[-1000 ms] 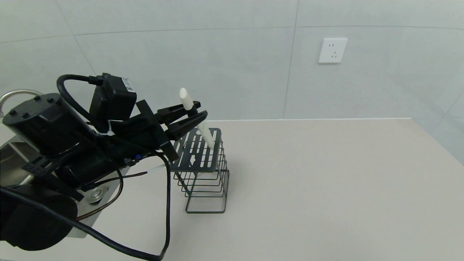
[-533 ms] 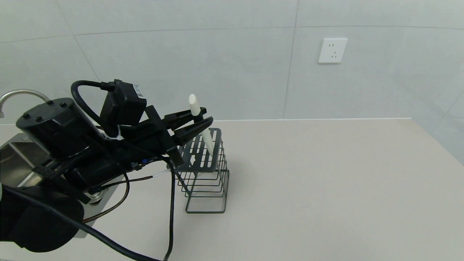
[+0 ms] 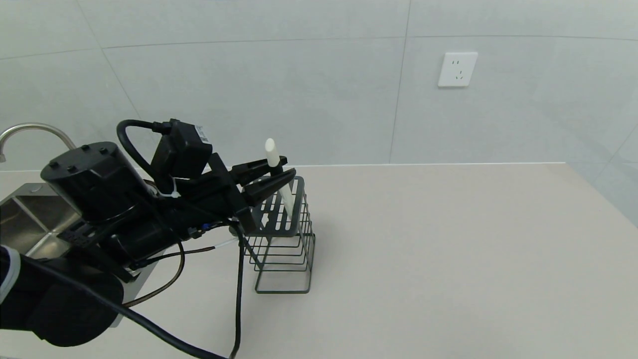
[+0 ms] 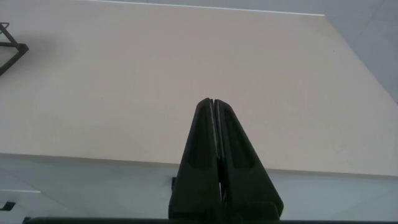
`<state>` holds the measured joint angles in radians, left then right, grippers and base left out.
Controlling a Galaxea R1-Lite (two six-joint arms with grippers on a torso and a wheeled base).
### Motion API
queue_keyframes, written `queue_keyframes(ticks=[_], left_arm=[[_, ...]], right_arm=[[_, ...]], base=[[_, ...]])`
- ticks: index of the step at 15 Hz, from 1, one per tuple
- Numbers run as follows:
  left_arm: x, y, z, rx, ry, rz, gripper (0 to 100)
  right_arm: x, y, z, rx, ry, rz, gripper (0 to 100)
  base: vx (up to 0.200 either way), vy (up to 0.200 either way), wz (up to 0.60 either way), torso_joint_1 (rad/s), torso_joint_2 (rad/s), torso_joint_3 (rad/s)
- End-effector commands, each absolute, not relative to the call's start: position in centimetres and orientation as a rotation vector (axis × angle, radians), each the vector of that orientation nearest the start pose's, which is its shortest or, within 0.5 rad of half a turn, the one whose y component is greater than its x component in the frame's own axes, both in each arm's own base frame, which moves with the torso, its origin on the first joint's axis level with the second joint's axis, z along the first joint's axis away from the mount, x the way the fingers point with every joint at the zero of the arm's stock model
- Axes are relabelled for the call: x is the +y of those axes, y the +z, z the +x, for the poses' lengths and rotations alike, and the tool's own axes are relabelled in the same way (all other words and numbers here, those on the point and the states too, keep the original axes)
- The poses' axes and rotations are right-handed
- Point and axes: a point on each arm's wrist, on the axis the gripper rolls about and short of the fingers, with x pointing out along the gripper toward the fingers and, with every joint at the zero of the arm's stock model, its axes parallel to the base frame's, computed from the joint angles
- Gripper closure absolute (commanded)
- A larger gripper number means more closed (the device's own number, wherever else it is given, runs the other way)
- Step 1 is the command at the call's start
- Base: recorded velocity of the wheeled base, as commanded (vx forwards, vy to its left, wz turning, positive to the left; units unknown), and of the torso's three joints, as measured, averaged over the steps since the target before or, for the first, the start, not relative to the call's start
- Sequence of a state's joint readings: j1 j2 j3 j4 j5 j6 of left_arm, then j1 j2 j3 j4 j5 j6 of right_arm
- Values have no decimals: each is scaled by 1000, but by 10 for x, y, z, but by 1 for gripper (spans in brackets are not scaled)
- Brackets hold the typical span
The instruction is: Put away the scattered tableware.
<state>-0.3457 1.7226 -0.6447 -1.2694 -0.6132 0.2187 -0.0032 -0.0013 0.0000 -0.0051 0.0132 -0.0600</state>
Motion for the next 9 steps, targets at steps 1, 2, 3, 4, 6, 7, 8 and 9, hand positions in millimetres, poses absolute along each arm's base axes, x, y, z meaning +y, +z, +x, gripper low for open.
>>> queue_keyframes(ticks=[1, 2, 3, 4, 6, 7, 8, 9], left_arm=[[-112, 192, 273, -282, -933, 224, 100], [-112, 189, 274, -274, -933, 223, 100], [-113, 187, 276, -265, -934, 221, 100], [-113, 184, 277, -256, -935, 220, 100], [-114, 181, 279, -243, -937, 218, 100], [-115, 180, 280, -240, -937, 218, 100], [-113, 177, 282, -230, -932, 217, 100], [-113, 175, 283, -222, -932, 216, 100]], right_arm=[[0, 76, -23, -6, 11, -60, 100], [0, 76, -23, -5, 11, -58, 100], [0, 76, -23, -5, 11, -58, 100], [0, 76, -23, -5, 11, -58, 100], [0, 76, -23, -5, 11, -58, 100], [0, 76, -23, -5, 11, -58, 100], [0, 76, -23, -5, 11, -58, 100], [0, 76, -23, -5, 11, -58, 100]], base=[[0, 0, 0, 0, 0, 0], [0, 0, 0, 0, 0, 0], [0, 0, 0, 0, 0, 0], [0, 0, 0, 0, 0, 0], [0, 0, 0, 0, 0, 0], [0, 0, 0, 0, 0, 0], [0, 0, 0, 0, 0, 0], [0, 0, 0, 0, 0, 0]])
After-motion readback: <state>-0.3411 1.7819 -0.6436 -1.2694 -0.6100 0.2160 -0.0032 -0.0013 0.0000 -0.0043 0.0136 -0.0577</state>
